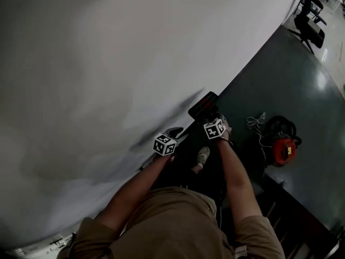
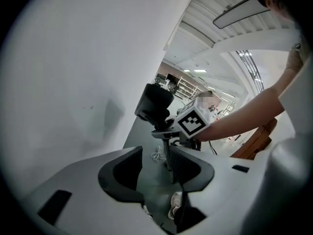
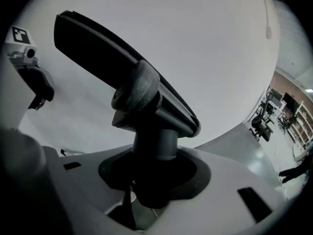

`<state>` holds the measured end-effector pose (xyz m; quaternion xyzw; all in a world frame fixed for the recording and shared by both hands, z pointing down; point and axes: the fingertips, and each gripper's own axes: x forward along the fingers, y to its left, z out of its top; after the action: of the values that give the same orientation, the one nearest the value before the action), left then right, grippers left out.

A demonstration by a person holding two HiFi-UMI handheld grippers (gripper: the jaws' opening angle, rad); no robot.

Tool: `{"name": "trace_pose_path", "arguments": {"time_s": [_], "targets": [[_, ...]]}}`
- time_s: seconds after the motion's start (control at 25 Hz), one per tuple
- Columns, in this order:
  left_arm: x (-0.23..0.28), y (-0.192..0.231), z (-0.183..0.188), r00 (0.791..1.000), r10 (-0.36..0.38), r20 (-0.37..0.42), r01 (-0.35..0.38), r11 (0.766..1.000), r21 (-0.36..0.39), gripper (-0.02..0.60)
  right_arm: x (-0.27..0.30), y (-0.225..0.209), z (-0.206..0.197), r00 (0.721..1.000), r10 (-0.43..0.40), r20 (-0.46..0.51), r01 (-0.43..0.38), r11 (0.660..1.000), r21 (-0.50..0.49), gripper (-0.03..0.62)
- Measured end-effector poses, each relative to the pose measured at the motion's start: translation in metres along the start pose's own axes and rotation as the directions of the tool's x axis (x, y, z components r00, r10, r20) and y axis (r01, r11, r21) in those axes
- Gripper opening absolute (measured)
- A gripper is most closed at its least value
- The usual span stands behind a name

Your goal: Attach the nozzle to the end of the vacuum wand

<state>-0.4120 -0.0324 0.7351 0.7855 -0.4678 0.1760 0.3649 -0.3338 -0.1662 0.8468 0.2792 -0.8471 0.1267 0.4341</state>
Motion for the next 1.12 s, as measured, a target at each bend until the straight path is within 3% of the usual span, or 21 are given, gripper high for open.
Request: {"name": "trace_pose_path", "arguments": {"time_s": [0.24, 0.36, 0.48, 0.68, 0.84, 0.92, 1.04, 1.12], "targets": [[-0.025, -0.003, -0.002, 1.000, -0.020, 0.012, 0.021, 1.000, -0.009, 0.169, 0.039, 0.045, 0.008, 0.993, 0.059, -0.105, -0.069, 0.993, -0.096, 0.167], [-0.024, -0.007, -0.002, 0.999, -0.032, 0.008, 0.032, 0.999, -0.005, 0.169, 0.038, 0.057, 0.005, 0.984, 0.100, -0.146, -0.109, 0.992, -0.056, 0.174], [-0.023, -0.012, 0.000, 0.998, -0.054, 0.013, 0.054, 0.999, -0.003, 0.169, 0.019, 0.061, 0.002, 0.986, 0.135, -0.102, -0.133, 0.991, 0.030, 0.243], [-0.011, -0.032, 0.029, 0.989, -0.139, 0.060, 0.139, 0.990, 0.002, 0.169, -0.048, 0.040, -0.005, 0.993, 0.115, 0.033, -0.118, 0.984, 0.134, 0.245], [-0.016, -0.056, 0.063, 0.978, -0.180, 0.103, 0.174, 0.983, 0.064, 0.167, -0.116, 0.020, -0.028, 0.994, 0.052, 0.099, -0.078, 0.960, 0.271, 0.245], [-0.020, -0.081, 0.093, 0.960, -0.238, 0.150, 0.219, 0.967, 0.128, 0.167, -0.167, 0.000, -0.040, 0.992, -0.013, 0.124, -0.028, 0.947, 0.320, 0.245], [-0.027, -0.138, 0.160, 0.894, -0.374, 0.246, 0.317, 0.917, 0.243, 0.167, -0.278, -0.054, -0.042, 0.970, -0.161, 0.182, 0.083, 0.923, 0.376, 0.245], [-0.060, -0.177, 0.190, 0.861, -0.420, 0.286, 0.342, 0.895, 0.286, 0.167, -0.367, -0.066, -0.042, 0.942, -0.245, 0.227, 0.140, 0.907, 0.397, 0.245]]}}
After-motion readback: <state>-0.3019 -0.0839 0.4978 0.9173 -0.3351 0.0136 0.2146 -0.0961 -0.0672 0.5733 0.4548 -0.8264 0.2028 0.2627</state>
